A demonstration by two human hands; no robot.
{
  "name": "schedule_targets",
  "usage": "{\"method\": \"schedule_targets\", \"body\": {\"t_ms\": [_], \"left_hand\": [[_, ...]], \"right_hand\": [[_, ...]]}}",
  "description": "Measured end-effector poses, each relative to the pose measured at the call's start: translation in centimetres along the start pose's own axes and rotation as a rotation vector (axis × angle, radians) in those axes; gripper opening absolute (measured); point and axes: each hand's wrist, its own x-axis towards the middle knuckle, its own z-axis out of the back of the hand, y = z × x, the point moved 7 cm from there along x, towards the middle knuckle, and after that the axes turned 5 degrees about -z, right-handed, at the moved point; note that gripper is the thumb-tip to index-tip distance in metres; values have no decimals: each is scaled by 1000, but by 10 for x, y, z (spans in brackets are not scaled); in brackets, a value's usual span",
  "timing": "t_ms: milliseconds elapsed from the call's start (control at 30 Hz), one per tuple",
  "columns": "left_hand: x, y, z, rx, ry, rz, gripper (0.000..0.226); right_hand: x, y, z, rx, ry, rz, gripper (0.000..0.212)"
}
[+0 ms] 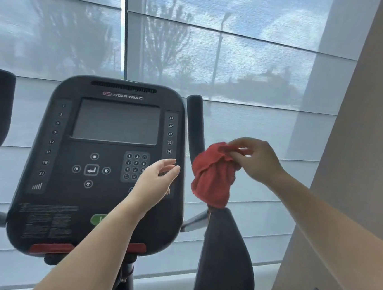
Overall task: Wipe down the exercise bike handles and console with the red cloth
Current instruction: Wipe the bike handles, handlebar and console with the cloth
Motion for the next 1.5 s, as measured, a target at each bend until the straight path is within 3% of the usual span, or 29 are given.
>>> {"method": "schedule_targets", "body": {"t_ms": [67, 167, 333, 500, 567, 733, 900, 1100, 1267, 1367, 1500], "left_hand": [[0, 1, 1, 38, -5, 3, 33], [2, -2, 2, 86, -15, -24, 34], [4, -6, 0, 169, 3, -61, 35], [4, -7, 1, 190, -6, -61, 34], [3, -7, -2, 204, 15, -65, 34], [1, -6, -4, 231, 36, -64, 34], [0, -6, -3, 240, 28, -61, 32], [-4, -11, -13, 249, 61, -107, 29], [-9, -15, -18, 192, 53, -104, 26], [-7, -23, -10, 143, 5, -30, 26], [-30, -31, -5, 224, 67, -16, 24]], "right_hand": [[-3, -6, -21, -70, 181, -80, 23], [-16, -12, -41, -69, 338, -170, 12], [-16, -11, -48, -155, 233, -43, 44], [-29, -15, -39, -235, 216, -10, 20], [-28, -13, -34, -228, 273, -26, 20], [-14, -4, -35, -83, 123, -6, 24], [-31, -7, -35, -177, 272, -44, 24], [-72, 13, 14, 151, 243, -34, 21], [-105, -1, -20, -304, 357, -15, 31], [-117, -3, -27, -351, 248, 42, 38], [-129, -1, -23, -373, 203, 153, 38]]}}
